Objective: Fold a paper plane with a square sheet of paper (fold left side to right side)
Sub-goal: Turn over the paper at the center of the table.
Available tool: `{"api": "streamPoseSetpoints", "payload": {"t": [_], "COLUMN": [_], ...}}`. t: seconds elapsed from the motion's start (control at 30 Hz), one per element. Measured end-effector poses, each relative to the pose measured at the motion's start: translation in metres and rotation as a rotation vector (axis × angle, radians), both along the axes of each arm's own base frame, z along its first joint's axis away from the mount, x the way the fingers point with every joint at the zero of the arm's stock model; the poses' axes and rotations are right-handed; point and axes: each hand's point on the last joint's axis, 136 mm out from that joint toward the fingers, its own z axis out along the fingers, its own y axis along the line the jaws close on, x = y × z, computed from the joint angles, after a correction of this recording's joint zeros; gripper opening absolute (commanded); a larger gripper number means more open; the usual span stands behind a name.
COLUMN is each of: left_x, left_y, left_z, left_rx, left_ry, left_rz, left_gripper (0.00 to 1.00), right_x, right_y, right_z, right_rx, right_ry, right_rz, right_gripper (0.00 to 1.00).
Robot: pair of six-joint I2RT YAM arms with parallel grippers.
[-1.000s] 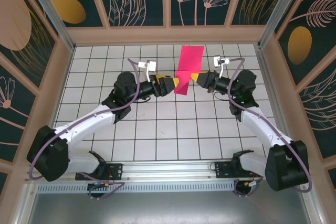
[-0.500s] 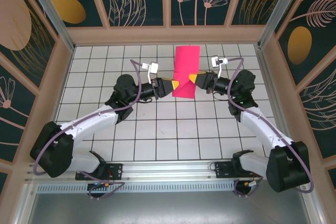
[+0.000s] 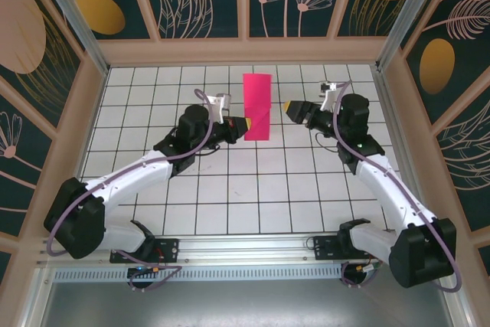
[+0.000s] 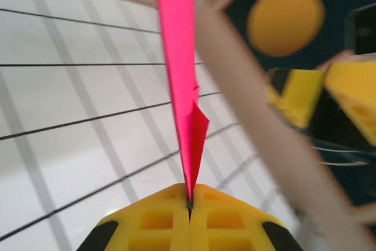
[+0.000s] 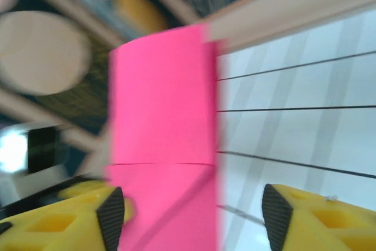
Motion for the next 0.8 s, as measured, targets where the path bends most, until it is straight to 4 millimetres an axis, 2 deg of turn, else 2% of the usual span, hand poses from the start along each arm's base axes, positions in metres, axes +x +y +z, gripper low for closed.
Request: {"api": "streamPoseSetpoints", "payload": {"t": [0.07, 0.13, 0.2, 0.3, 0.4, 0.57, 0.7, 0.8], "left_x": [0.008, 0.013, 0.015, 0.015, 0.016, 0.012, 0.005, 0.005], "left_y": [0.008, 0.014, 0.023, 0.038, 0.047, 0.045, 0.04, 0.029], "left_z": [-0.018, -0.036, -0.058, -0.087, -0.112, -0.149, -0.176, -0.185], "left_rx": [0.15, 0.304, 0.466, 0.682, 0.879, 1.104, 1.19, 1.197], "left_ry": [0.016, 0.034, 0.06, 0.107, 0.148, 0.202, 0.262, 0.299], "left_rz": [0.106, 0.199, 0.282, 0.384, 0.449, 0.456, 0.407, 0.375], "left_gripper": [0.0, 0.0, 0.0, 0.0, 0.0, 0.0, 0.0, 0.04], "right_x": [0.009, 0.01, 0.002, -0.015, -0.024, -0.026, -0.028, -0.029], "right_y": [-0.031, -0.063, -0.09, -0.112, -0.127, -0.143, -0.148, -0.15], "right_z": [-0.029, -0.061, -0.094, -0.128, -0.141, -0.143, -0.143, -0.146], "right_rx": [-0.098, -0.185, -0.266, -0.346, -0.396, -0.425, -0.428, -0.428], "right_ry": [0.084, 0.163, 0.244, 0.333, 0.371, 0.384, 0.386, 0.391], "right_rz": [-0.152, -0.281, -0.375, -0.459, -0.514, -0.577, -0.594, -0.598], "right_gripper": [0.75, 0.8, 0.85, 0.86, 0.86, 0.86, 0.86, 0.86]}}
